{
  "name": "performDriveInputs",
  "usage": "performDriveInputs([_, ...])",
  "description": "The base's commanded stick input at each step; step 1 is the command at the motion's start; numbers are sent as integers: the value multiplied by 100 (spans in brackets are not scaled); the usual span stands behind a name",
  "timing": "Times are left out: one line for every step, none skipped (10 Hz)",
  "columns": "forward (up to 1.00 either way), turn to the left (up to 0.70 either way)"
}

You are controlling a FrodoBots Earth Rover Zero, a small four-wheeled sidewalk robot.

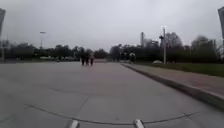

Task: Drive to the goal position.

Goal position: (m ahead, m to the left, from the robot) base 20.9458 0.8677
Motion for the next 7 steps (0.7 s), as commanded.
performDriveInputs([70,-3])
performDriveInputs([70,-3])
performDriveInputs([70,-3])
performDriveInputs([70,-3])
performDriveInputs([70,-3])
performDriveInputs([70,-3])
performDriveInputs([70,-3])
